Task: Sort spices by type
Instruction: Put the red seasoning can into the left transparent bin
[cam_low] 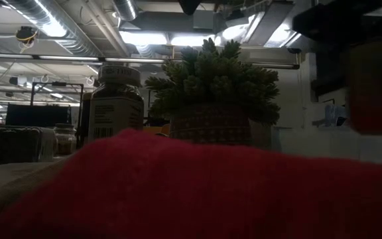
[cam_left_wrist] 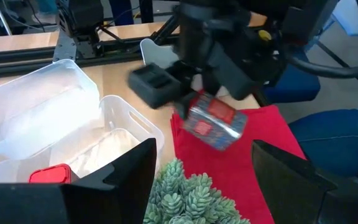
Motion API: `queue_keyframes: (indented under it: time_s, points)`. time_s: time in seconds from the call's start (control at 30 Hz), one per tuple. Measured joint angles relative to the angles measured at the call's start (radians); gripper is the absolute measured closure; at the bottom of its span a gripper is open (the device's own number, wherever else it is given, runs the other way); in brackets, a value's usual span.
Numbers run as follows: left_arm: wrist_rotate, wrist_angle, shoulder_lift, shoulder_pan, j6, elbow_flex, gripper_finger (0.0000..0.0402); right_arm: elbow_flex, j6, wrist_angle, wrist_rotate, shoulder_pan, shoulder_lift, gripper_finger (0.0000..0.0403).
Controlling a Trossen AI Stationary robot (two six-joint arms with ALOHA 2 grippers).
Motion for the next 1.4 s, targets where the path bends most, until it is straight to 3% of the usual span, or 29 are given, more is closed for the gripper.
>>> queue_keyframes:
  time_s: [0.4,0.5,0.83,1.1,1.4]
  points:
    - [-0.013,-0.022,-0.002,0.005,-0.006,0.0,0.0155,0.211,-0.003,-0.383,0.047,-0.162,-0.001,0.0179]
    - [-0.064,-0.015,0.002,0.004,-0.007,0.0,0.0155,0.251,-0.003,-0.425,0.047,-0.208,-0.001,0.018]
    - [-0.279,0.114,0.086,0.006,-0.038,0.0,0.0155,0.27,-0.005,-0.426,0.047,-0.339,-0.002,0.0178]
    - [-0.342,0.254,0.17,0.013,-0.117,0.001,0.0155,0.267,-0.004,-0.408,0.047,-0.363,-0.002,0.0178]
    - [-0.402,0.284,0.195,-0.003,-0.153,0.002,0.0155,0.267,0.078,-0.413,0.086,-0.36,-0.002,0.0176]
